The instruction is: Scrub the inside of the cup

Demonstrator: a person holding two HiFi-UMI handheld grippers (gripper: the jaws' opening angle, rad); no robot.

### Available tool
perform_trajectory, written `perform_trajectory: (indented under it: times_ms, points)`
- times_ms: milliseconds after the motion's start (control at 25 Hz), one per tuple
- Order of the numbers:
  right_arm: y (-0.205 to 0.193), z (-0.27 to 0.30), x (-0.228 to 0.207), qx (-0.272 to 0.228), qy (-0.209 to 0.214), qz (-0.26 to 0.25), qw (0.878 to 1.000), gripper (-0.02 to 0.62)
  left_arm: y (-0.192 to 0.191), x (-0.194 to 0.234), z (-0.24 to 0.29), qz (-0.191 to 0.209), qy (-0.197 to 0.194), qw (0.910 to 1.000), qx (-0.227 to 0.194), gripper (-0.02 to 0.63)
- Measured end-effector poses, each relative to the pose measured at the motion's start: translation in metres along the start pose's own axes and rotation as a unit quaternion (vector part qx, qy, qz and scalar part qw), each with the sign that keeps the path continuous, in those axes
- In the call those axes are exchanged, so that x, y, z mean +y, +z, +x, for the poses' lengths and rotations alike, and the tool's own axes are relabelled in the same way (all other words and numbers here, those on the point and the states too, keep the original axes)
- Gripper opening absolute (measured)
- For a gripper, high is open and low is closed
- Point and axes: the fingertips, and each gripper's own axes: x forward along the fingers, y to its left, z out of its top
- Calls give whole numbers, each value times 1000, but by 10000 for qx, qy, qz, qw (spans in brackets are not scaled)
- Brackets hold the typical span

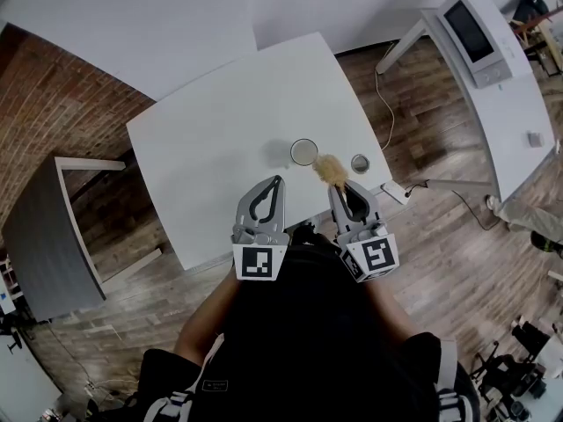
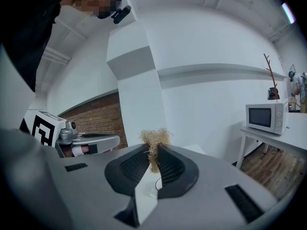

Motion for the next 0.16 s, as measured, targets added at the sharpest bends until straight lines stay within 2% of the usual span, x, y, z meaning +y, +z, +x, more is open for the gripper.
perform_trajectory:
  times_ms: [160]
  points:
    - [1, 2, 1, -22, 33, 10, 10000, 41, -1, 1, 1, -52, 13, 10000, 38, 3]
